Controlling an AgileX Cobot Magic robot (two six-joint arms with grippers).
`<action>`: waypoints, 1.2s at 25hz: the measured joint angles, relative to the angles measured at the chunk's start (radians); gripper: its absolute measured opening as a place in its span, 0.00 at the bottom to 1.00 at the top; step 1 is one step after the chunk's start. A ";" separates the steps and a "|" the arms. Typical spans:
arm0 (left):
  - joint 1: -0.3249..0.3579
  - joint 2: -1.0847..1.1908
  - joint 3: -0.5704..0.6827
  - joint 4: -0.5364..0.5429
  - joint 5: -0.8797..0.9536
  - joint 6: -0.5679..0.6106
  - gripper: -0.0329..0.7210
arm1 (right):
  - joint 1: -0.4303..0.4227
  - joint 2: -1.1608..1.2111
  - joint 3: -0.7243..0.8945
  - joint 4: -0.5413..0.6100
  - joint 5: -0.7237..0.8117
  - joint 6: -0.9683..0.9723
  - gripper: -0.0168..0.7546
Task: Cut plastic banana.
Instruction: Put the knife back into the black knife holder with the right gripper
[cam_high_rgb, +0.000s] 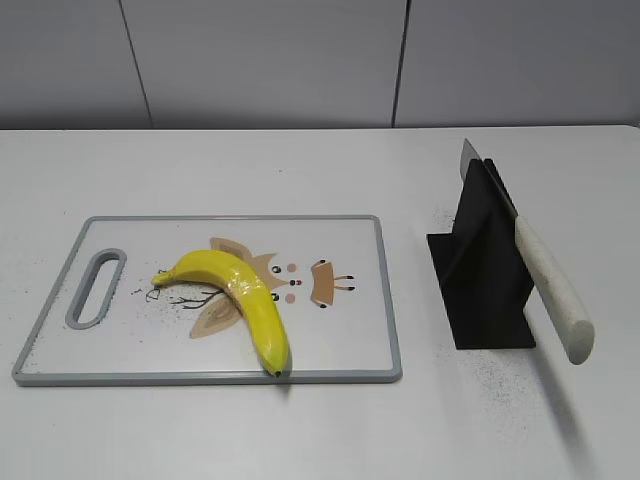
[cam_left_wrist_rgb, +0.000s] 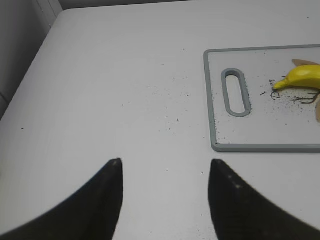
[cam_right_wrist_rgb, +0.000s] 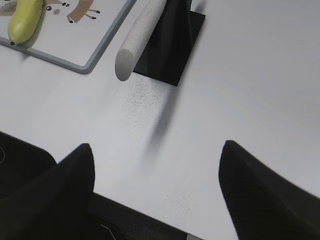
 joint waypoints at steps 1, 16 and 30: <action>0.000 0.000 0.000 0.000 0.000 0.000 0.73 | 0.000 -0.008 0.000 0.000 0.000 0.000 0.78; 0.000 -0.002 0.000 0.000 -0.001 0.000 0.72 | -0.005 -0.206 0.000 0.000 0.000 0.000 0.78; -0.001 -0.020 0.000 0.000 -0.001 0.000 0.72 | -0.371 -0.206 0.000 0.000 0.000 0.000 0.78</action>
